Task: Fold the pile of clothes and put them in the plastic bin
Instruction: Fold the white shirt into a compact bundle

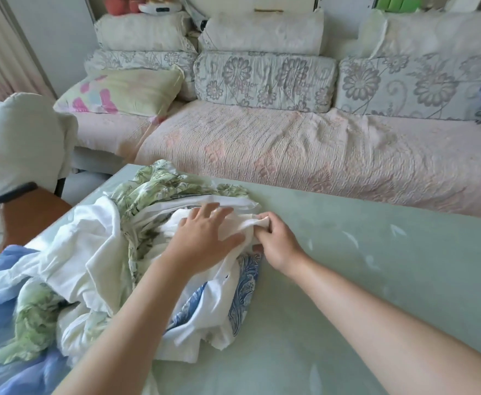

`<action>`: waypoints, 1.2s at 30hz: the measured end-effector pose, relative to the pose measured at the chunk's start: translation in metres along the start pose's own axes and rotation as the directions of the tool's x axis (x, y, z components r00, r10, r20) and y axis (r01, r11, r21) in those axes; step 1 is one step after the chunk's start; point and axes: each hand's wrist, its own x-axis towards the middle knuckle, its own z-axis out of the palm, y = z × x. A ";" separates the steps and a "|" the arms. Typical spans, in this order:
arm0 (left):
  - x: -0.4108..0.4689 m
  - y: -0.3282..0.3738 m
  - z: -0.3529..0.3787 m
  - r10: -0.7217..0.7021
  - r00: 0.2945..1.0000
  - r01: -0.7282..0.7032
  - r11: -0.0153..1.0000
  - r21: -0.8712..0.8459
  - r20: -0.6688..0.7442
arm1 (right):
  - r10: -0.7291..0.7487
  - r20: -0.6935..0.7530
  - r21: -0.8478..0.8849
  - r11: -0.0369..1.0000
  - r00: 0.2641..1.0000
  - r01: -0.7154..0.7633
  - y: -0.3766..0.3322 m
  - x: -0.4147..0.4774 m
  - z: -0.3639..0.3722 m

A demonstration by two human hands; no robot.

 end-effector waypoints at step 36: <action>-0.143 -0.023 -0.008 -0.018 0.976 -0.062 0.935 -0.349 -0.219 | -0.107 -0.101 -0.616 0.787 0.989 0.022 -0.105 -0.136 0.034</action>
